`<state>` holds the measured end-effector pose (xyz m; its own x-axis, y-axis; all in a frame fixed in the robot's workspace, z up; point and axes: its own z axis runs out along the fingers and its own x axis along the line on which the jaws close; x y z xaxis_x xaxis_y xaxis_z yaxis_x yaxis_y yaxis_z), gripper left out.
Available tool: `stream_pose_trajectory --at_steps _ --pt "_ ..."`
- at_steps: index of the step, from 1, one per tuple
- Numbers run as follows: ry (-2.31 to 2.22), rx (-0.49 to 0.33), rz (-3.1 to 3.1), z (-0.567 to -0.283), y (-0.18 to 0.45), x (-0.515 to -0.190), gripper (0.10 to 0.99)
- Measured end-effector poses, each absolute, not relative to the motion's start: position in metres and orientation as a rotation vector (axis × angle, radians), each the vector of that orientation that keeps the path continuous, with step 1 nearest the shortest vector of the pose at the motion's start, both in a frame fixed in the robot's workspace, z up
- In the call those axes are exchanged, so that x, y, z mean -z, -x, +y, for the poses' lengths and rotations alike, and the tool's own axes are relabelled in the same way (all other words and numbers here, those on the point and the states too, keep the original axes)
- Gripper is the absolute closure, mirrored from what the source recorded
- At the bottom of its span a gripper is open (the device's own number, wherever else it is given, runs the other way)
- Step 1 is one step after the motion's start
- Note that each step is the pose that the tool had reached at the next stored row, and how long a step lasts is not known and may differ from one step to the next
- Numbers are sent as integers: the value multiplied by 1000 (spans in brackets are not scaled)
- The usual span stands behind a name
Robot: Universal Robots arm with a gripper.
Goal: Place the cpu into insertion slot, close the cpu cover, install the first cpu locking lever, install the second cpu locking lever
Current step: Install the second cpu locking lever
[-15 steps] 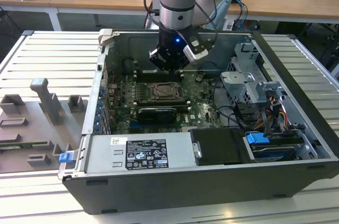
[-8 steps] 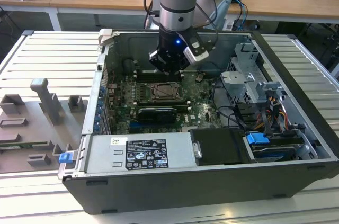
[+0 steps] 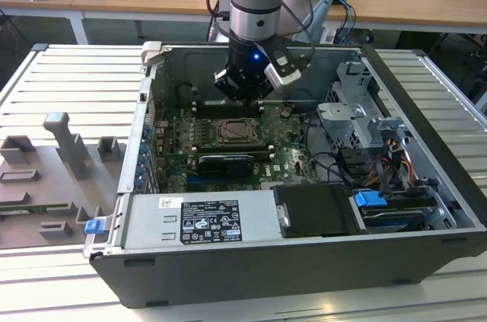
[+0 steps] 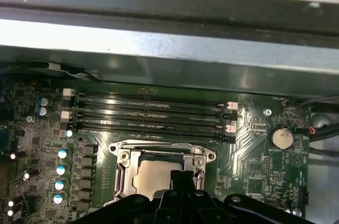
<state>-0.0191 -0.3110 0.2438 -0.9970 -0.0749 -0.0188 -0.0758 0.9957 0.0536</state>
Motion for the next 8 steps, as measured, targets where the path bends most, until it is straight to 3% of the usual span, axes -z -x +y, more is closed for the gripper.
stream_pose_trajectory --at_steps 8 --pt "118 -84 3122 -317 19 -246 980"
